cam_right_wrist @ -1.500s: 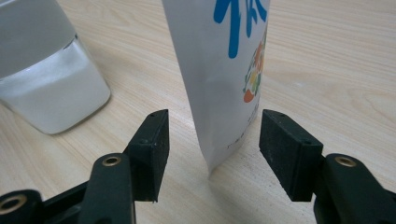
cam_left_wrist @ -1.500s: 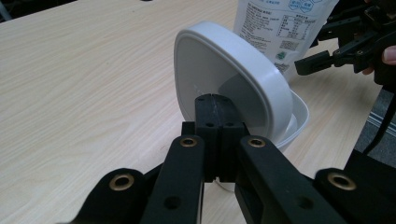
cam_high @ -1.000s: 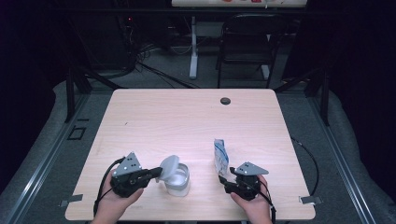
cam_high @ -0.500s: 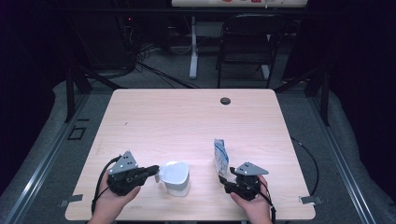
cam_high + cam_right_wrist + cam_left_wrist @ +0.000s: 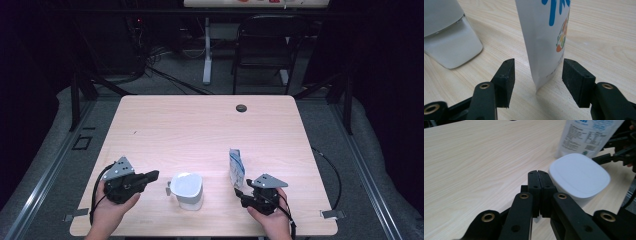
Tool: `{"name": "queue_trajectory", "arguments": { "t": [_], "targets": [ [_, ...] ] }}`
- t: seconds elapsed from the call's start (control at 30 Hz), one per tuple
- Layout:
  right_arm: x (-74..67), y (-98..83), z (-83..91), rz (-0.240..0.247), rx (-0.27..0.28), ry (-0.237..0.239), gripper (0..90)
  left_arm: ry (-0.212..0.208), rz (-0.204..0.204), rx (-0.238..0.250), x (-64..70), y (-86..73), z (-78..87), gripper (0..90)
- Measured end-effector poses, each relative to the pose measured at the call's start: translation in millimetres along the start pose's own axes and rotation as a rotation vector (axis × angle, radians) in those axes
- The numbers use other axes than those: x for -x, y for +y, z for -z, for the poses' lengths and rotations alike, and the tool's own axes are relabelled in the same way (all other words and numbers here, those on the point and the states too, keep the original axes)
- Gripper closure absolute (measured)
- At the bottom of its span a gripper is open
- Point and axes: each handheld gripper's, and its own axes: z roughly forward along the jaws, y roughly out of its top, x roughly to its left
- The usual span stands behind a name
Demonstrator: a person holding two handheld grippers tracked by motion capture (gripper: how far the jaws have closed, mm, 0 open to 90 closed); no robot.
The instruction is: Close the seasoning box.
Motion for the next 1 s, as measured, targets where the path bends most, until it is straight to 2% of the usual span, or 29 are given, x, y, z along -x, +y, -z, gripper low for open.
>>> {"name": "queue_trajectory", "arguments": {
  "t": [0.2, 0.33, 0.43, 0.6, 0.73, 0.83, 0.87, 0.97, 1.0],
  "targets": [
    [0.9, 0.0, 1.0, 0.012, -0.007, -0.005, 44.1, 0.044, 0.075, 0.0, -24.2, -12.1, 0.7, 86.8],
    [1.6, -0.2, 1.2, 0.017, -0.013, -0.008, 44.1, 0.062, 0.112, 0.001, -33.9, -18.8, -0.1, 83.6],
    [1.8, -0.2, 1.0, 0.02, -0.013, -0.01, 44.2, 0.079, 0.135, 0.0, -40.3, -24.8, -3.7, 78.7],
    [2.7, -0.4, 1.9, 0.025, -0.02, -0.015, 44.2, 0.118, 0.169, -0.012, -49.4, -35.3, -10.3, 65.0],
    [2.0, -1.0, 2.9, 0.033, -0.017, -0.02, 44.0, 0.158, 0.176, -0.028, -55.0, -44.2, -17.3, 56.8],
    [2.8, -1.7, 2.8, 0.033, -0.022, -0.02, 44.0, 0.172, 0.182, -0.055, -57.9, -49.8, -22.9, 53.7],
    [3.3, -2.0, 2.4, 0.031, -0.021, -0.02, 44.0, 0.173, 0.185, -0.049, -58.5, -51.8, -24.9, 53.3],
    [3.9, -3.1, 1.5, 0.021, -0.022, -0.021, 43.9, 0.183, 0.186, -0.073, -58.5, -55.1, -28.2, 51.9],
    [4.3, -3.0, 1.8, 0.03, -0.033, -0.017, 43.8, 0.183, 0.185, -0.066, -58.2, -55.9, -29.9, 51.3]
  ]
}}
